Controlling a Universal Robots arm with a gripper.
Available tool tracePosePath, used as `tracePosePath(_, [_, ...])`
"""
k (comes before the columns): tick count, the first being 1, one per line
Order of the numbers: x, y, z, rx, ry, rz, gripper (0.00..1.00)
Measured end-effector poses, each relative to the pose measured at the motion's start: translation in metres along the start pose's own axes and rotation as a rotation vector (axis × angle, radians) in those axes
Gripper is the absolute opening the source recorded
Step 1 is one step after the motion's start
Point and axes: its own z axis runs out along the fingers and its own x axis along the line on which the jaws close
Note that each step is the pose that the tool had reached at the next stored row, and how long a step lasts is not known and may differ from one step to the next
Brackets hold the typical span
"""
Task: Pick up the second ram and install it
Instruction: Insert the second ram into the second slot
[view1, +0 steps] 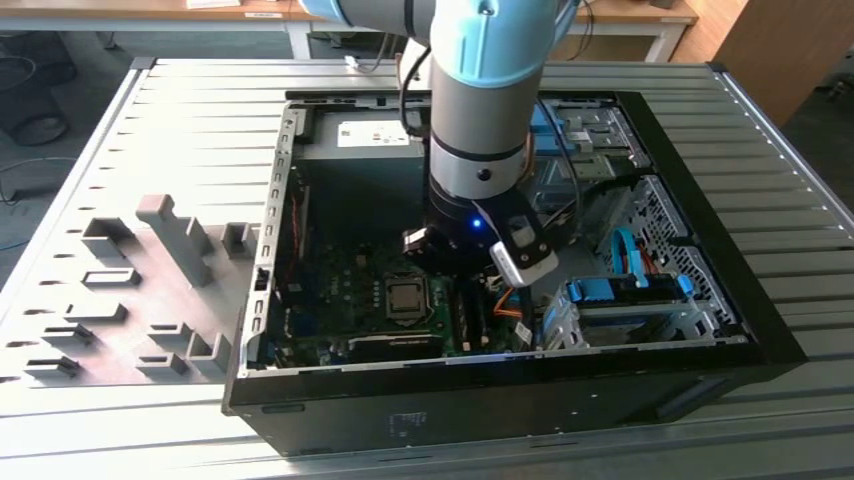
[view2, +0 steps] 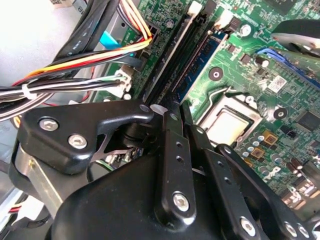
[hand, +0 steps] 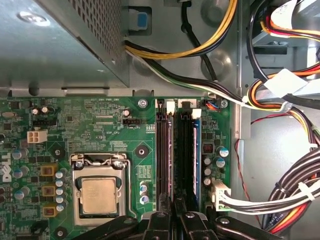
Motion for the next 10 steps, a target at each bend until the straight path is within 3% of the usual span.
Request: tracePosePath(10, [0.0001,0.0001,0.0037,0.0002,0.0002,0.000,0.14])
